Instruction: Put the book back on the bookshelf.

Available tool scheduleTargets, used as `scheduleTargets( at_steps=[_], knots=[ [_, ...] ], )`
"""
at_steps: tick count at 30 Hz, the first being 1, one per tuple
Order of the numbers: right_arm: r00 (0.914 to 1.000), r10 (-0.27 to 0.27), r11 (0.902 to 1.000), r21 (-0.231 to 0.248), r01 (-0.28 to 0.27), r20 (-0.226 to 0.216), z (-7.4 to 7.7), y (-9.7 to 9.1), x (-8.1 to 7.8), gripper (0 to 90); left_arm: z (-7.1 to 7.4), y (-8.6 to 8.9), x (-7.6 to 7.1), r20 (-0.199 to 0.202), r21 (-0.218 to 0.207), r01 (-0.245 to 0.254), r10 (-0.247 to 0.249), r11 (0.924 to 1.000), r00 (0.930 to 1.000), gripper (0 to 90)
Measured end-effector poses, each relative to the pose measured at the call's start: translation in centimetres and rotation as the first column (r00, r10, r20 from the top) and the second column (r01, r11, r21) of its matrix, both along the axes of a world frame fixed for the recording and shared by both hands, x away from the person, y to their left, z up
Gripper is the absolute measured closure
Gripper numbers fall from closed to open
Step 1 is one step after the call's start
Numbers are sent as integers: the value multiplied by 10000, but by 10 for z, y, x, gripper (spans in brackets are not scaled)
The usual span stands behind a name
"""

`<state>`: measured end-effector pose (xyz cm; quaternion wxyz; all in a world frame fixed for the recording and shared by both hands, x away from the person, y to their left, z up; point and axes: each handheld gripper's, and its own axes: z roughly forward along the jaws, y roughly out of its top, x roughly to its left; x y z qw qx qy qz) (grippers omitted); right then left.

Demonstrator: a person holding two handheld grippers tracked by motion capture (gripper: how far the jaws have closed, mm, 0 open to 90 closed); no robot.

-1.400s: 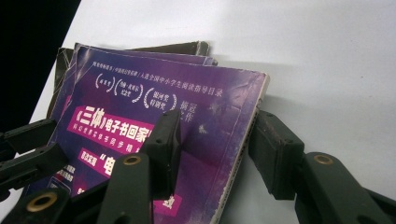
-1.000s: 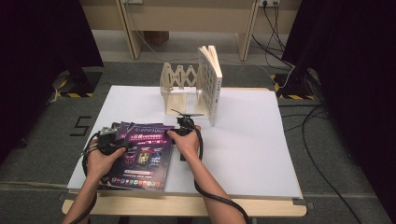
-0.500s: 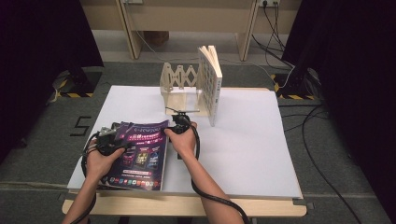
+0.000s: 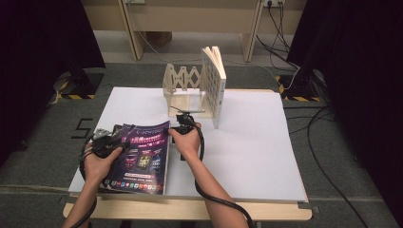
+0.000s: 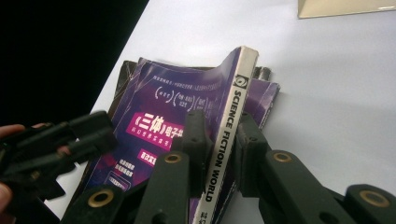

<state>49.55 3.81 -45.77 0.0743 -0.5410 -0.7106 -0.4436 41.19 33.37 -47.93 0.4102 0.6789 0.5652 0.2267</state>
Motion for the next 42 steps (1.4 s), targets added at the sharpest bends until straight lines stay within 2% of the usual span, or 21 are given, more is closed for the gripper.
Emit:
scheduleTargets(
  at_steps=[2, 7, 10, 13, 19, 24, 36, 42],
  knots=[
    [10000, 6, 10000, 22, -6, 38, -1, 0, 0, 780, 2, 6, -1, 152, -61, -164, 165, 9998, 9997, 518],
    [10000, -68, 9994, 332, 70, -53, 1, -2, -1, 788, 1, 17, -1, 111, -163, -306, 308, 9994, 9995, 511],
    [9999, -105, 9993, 361, 103, 53, 3, -4, -2, 791, -1, 19, 0, 133, -197, -369, 372, 9991, 9992, 511],
    [9998, -169, 9988, 454, 166, 79, 8, -7, -4, 797, -1, 19, 1, 187, -121, -370, 372, 9992, 9991, 511],
    [9984, -327, 9976, 626, 298, 458, 19, -15, -7, 810, -4, 18, 1, 398, 85, -387, 384, 9992, 9985, 495],
    [9977, -470, 9964, 731, 433, 488, 25, -22, -9, 817, -3, 18, 0, 641, 48, -335, 331, 9994, 9974, 488],
    [9945, -696, 9941, 891, 625, 787, 38, -35, -12, 829, -4, 16, 0, 692, 88, -259, 252, 9996, 9973, 483],
    [9931, -722, 9938, 912, 637, 928, 43, -38, -14, 831, -4, 16, -1, 856, 81, -296, 288, 9995, 9959, 472]
  ],
)
